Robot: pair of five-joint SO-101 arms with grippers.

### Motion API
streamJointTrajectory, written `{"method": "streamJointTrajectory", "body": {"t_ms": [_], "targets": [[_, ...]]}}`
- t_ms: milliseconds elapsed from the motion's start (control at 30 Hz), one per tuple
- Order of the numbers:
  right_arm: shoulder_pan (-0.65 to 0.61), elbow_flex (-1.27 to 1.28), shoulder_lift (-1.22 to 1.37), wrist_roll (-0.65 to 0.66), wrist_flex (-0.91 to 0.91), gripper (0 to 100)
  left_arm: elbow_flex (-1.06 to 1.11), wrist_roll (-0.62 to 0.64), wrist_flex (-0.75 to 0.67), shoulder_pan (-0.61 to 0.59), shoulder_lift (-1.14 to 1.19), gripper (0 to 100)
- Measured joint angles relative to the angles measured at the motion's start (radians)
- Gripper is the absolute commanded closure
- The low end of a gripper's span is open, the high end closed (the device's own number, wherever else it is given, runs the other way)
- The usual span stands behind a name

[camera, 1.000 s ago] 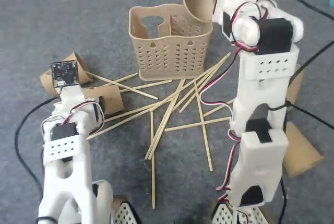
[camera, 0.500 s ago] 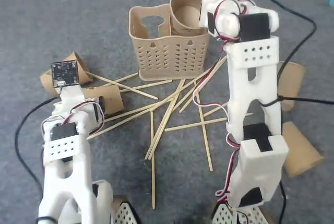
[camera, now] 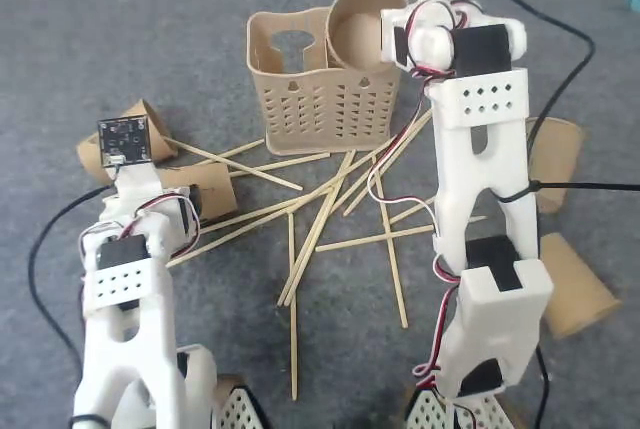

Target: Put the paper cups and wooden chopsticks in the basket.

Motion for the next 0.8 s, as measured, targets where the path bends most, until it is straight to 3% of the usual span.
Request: {"method": "streamJointTrajectory", "body": {"t_ms": [167,433,500,633,800], "targets": [[0.0,0.0,0.0,0.003,0.035,79.6,0.0,0.0,0.0,0.0,0.0,78],[0.0,-0.104,-0.141,0.005,0.258,99.8,0.0,0.0,0.0,0.0,0.0,78],[0.023,-0.101,-0.193,0.005,0.258,97.9,0.0,0.0,0.0,0.0,0.0,78],[0.117,0.026,-0.342,0.005,0.258,99.1,0.0,0.0,0.0,0.0,0.0,78],[0.213,0.359,-0.591,0.005,0.258,99.1,0.0,0.0,0.0,0.0,0.0,78]]}}
